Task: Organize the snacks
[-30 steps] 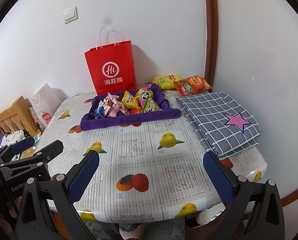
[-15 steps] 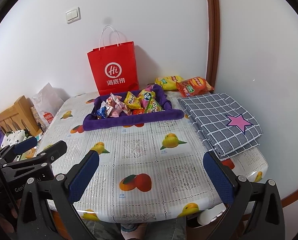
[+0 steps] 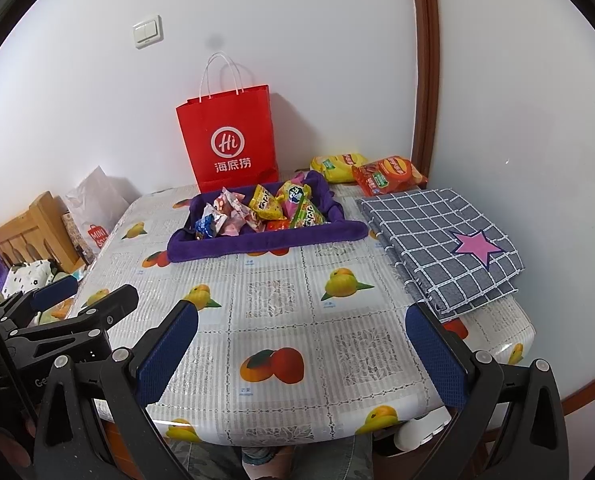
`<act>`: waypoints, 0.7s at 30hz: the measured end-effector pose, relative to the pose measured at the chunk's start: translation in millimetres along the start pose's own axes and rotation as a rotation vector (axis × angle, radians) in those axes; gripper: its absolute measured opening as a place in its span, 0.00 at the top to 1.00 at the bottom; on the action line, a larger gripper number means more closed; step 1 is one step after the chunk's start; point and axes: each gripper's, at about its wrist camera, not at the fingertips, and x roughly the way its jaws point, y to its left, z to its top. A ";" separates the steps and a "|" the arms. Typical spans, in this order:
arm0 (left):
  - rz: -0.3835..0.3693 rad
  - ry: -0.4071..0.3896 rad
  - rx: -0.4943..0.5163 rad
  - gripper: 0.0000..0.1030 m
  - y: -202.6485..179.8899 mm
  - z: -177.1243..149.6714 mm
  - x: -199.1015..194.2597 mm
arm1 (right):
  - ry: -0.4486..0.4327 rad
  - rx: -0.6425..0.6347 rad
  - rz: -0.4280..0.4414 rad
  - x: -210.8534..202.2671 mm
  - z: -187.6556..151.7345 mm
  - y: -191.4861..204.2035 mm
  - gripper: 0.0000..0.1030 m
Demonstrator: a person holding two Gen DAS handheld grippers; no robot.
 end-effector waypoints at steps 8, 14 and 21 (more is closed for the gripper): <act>-0.001 0.001 0.000 0.12 1.1 1.4 0.0 | -0.002 0.000 0.002 -1.2 0.9 -0.1 0.01; -0.008 0.000 0.000 0.12 -2.0 -1.2 -2.1 | -0.002 0.007 0.001 -1.5 2.0 -1.9 0.01; -0.018 0.003 0.002 0.12 -2.7 1.0 -3.7 | 0.000 0.009 0.003 -1.4 2.6 -4.2 0.01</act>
